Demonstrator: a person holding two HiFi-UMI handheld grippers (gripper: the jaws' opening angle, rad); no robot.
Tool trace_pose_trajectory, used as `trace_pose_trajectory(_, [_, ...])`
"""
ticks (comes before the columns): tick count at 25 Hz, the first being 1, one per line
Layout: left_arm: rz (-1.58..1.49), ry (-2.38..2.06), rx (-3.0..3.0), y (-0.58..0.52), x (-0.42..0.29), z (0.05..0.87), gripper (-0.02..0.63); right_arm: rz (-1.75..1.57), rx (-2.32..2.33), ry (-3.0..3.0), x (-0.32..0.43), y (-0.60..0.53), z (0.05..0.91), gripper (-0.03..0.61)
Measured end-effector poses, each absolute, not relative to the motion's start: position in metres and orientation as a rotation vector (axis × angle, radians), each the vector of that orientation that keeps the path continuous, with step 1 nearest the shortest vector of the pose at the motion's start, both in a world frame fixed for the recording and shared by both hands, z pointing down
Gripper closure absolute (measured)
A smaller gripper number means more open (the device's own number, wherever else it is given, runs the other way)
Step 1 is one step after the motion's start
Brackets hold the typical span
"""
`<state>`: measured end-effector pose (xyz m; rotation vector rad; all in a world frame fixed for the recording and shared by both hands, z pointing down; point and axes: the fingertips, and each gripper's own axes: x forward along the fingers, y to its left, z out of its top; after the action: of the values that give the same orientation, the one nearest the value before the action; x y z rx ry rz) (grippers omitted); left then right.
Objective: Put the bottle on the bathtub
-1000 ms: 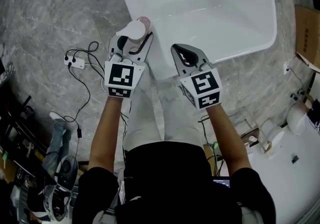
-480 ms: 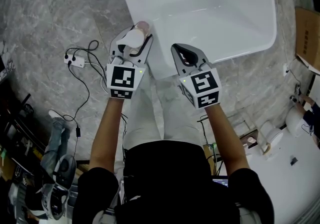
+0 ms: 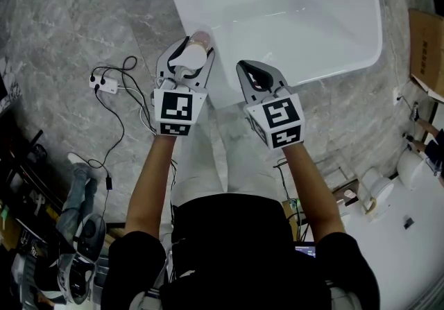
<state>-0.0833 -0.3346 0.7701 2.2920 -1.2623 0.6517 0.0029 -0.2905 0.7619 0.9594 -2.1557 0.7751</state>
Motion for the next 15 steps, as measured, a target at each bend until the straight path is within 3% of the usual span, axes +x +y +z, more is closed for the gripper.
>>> trace_pose_trajectory(15, [0.611,-1.292,2.264,-0.328,-0.081,0.763,0.377,0.77,0.971,-2.148,0.009,-0.274,0.756,0.555])
